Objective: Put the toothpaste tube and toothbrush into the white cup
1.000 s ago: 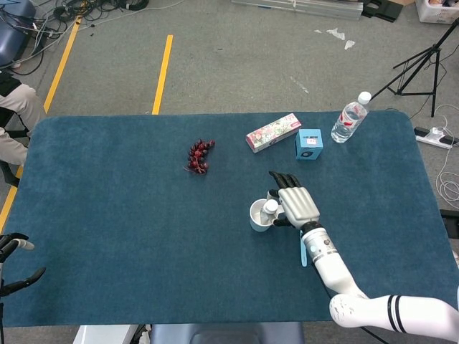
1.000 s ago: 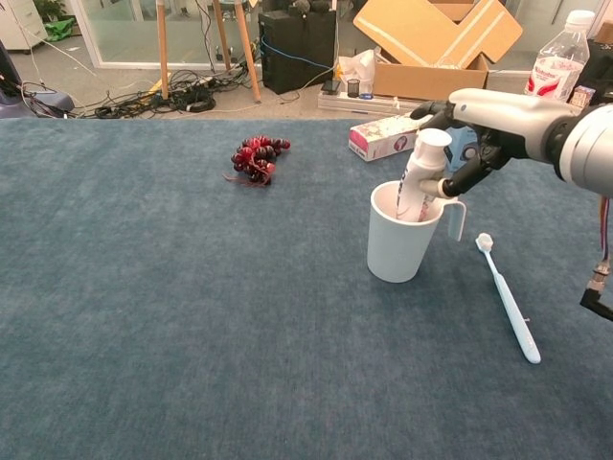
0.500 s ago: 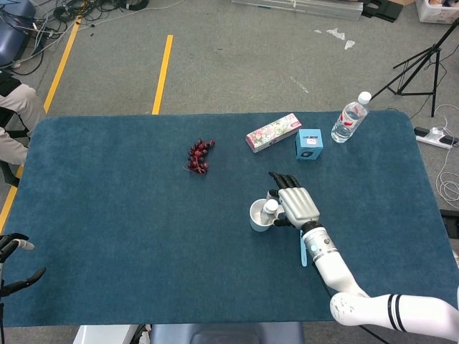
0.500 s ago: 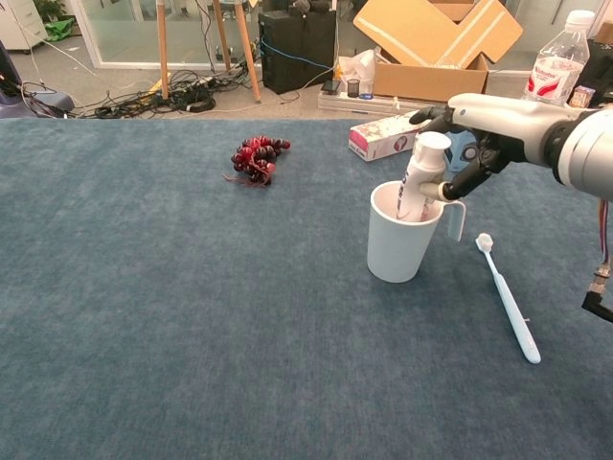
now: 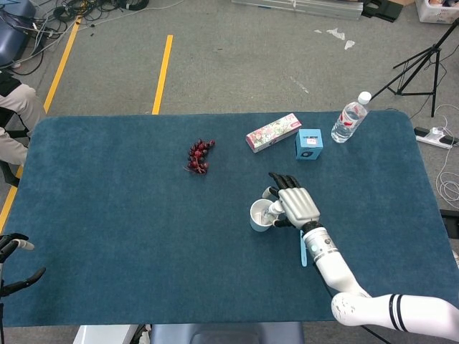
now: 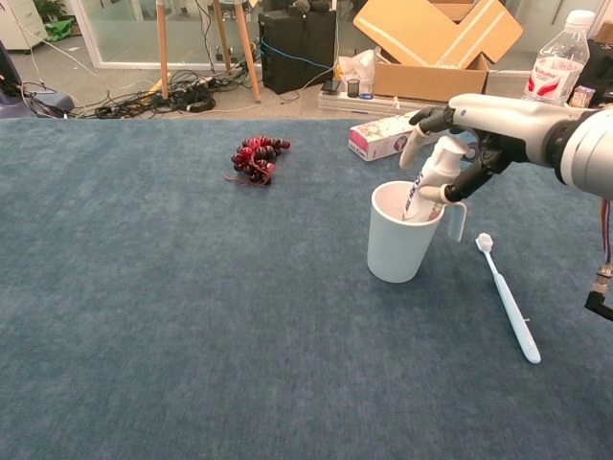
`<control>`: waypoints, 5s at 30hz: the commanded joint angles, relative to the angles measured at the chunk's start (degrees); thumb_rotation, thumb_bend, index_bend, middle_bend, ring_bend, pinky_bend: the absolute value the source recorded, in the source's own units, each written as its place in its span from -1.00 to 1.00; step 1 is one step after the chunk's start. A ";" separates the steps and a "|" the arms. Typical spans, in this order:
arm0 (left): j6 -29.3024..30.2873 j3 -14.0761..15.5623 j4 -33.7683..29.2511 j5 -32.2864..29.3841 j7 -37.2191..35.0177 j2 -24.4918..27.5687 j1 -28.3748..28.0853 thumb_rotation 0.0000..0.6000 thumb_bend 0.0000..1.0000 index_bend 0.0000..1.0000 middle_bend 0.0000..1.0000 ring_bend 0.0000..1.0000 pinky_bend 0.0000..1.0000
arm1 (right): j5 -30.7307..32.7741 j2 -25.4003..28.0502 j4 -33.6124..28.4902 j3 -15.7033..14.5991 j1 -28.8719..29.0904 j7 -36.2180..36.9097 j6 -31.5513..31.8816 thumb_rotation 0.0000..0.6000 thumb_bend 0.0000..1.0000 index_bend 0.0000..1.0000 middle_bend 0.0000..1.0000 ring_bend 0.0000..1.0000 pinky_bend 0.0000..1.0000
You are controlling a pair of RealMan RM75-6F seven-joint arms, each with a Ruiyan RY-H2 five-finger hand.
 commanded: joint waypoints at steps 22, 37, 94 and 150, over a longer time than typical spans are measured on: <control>-0.40 -0.16 -0.04 -0.50 0.56 -0.19 -0.14 1.00 -0.95 -0.06 -0.27 -0.38 -0.25 | -14.55 13.22 -16.40 -1.39 -6.64 -0.06 9.97 1.00 -0.54 -0.39 -0.87 -1.00 -0.70; -1.08 0.11 -0.05 -0.29 2.51 -1.08 -0.50 1.00 -0.95 -0.06 -0.27 -0.38 -0.25 | -16.87 28.63 -19.32 -7.36 -11.13 -2.63 5.32 1.00 -0.32 -0.40 0.38 0.51 0.66; -1.26 0.19 0.08 -0.48 1.62 -0.88 -0.55 1.00 -0.95 -0.06 -0.27 -0.38 -0.25 | -6.55 9.79 2.72 -15.84 -0.51 -17.02 -13.13 1.00 0.67 -0.40 0.77 0.82 0.89; -1.79 0.28 -0.24 -0.74 2.64 -0.96 -0.68 1.00 -0.94 -0.06 -0.27 -0.38 -0.25 | -0.91 11.46 2.10 -20.28 1.82 -17.93 -11.56 1.00 0.67 -0.40 0.78 0.83 0.89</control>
